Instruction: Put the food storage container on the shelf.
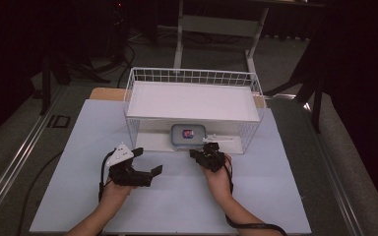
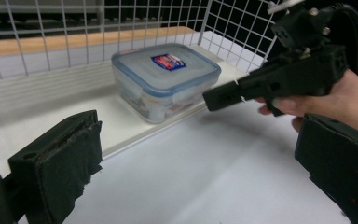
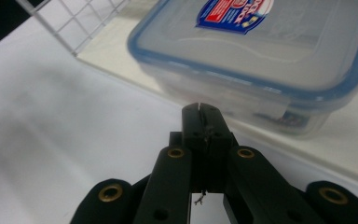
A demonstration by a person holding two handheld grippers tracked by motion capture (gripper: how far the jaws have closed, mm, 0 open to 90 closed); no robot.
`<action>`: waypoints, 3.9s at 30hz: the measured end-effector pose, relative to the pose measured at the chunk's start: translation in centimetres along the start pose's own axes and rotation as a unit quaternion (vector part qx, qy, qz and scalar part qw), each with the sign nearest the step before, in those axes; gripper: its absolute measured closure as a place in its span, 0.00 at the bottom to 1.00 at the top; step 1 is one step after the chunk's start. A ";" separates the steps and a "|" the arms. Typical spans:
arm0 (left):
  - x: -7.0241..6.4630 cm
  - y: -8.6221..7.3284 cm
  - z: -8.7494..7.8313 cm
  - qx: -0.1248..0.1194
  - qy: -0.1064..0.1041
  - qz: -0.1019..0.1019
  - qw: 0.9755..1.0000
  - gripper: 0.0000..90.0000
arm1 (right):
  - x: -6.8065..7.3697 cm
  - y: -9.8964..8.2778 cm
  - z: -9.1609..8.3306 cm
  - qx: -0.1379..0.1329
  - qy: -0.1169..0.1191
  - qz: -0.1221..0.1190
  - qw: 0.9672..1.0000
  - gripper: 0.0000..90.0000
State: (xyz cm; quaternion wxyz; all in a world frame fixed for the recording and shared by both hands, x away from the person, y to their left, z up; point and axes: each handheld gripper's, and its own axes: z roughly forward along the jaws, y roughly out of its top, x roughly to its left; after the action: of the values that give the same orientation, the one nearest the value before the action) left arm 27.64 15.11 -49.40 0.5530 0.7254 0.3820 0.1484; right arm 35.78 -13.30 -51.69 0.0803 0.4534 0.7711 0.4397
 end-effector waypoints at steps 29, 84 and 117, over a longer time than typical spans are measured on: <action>0.0 -1.0 0.8 0.015 -0.008 -0.004 1.000 0.02 | -0.6 3.0 3.6 -0.020 -0.026 0.041 0.999 1.00; -0.3 -0.5 0.7 -0.005 -0.030 0.012 0.999 0.02 | 1.3 0.4 -2.1 -0.064 0.014 -0.055 0.996 0.16; -0.6 0.6 -1.2 0.033 -0.092 0.059 0.993 0.02 | 0.3 -2.0 -8.3 -0.076 0.047 -0.080 0.993 0.17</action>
State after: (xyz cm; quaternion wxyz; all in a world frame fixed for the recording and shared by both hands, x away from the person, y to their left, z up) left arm 26.70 15.41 -48.34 0.5522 0.7749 0.2907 0.1009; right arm 30.09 -18.49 -48.14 0.1132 0.3621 0.7719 0.5102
